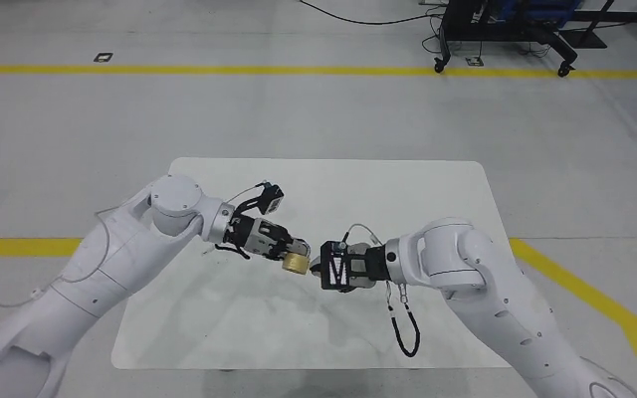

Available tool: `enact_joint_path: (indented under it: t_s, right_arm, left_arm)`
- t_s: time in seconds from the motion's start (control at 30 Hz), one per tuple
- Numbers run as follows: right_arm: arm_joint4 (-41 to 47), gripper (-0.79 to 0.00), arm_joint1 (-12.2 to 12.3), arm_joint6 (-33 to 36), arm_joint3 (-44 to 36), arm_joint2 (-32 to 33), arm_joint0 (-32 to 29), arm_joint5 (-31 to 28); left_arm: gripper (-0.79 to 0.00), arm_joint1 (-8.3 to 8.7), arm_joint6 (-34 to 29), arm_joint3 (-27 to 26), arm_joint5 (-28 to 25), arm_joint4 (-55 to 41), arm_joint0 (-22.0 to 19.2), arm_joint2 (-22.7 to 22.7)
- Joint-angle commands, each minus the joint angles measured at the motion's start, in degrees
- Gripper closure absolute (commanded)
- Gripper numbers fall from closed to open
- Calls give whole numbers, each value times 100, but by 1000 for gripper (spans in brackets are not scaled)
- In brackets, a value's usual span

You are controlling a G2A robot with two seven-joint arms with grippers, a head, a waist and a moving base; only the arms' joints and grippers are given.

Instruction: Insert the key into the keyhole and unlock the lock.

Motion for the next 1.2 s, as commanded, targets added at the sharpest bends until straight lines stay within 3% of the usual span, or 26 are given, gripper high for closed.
enact_joint_path:
  t_s: [0.0, 0.1, 0.33, 0.7, 1.17]
  right_arm:
    - [-78, 0, 27, -27, -112, 97, -85, 135]
    - [-233, 0, 92, -97, -368, 356, -319, 263]
    - [-1072, 0, 178, -404, -1336, 540, -902, 512]
    - [-2023, 0, 178, -933, -1792, 255, -1092, 740]
    - [-2891, 0, 124, -689, -1774, -188, -877, 1140]
  left_arm:
    - [0, -33, 64, 168, 544, -244, 23, -2]
    - [0, -136, 56, 391, 1207, -553, 9, 80]
    - [0, -482, -399, 851, 1616, -772, -139, 433]
    - [0, -912, -410, 1739, 1606, -1602, -405, 1041]
    - [0, -1165, -674, 2265, 1342, -1942, -852, 1773]
